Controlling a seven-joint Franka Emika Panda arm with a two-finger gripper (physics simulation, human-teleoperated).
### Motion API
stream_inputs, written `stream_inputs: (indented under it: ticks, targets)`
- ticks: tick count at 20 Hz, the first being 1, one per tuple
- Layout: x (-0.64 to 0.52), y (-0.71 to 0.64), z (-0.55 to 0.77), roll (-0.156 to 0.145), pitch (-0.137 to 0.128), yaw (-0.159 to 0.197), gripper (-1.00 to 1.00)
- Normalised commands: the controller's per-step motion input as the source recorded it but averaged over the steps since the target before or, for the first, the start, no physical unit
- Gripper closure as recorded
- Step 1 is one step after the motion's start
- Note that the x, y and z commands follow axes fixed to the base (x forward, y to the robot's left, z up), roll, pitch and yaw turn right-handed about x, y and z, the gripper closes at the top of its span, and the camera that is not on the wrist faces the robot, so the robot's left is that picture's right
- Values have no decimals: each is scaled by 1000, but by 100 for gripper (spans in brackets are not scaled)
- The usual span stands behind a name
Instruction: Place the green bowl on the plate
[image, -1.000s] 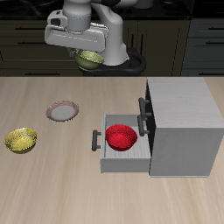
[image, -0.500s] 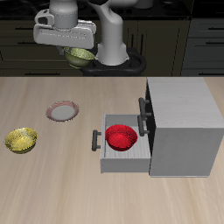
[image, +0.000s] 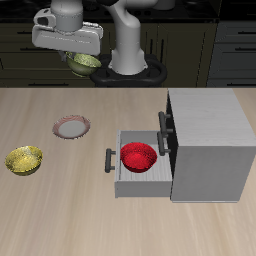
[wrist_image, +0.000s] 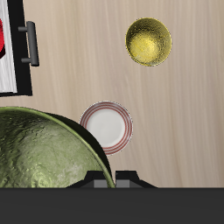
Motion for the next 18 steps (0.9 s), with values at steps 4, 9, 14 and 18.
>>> stream_inputs:
  ticks: [4, 9, 14, 18]
  targets:
    - [70, -79, -312, -43, 18, 25, 100]
    - [96, 24, -278, -17, -7, 23, 100]
    - [81, 33, -283, 2, 26, 6, 100]
    - [75, 44, -352, -4, 32, 6, 100]
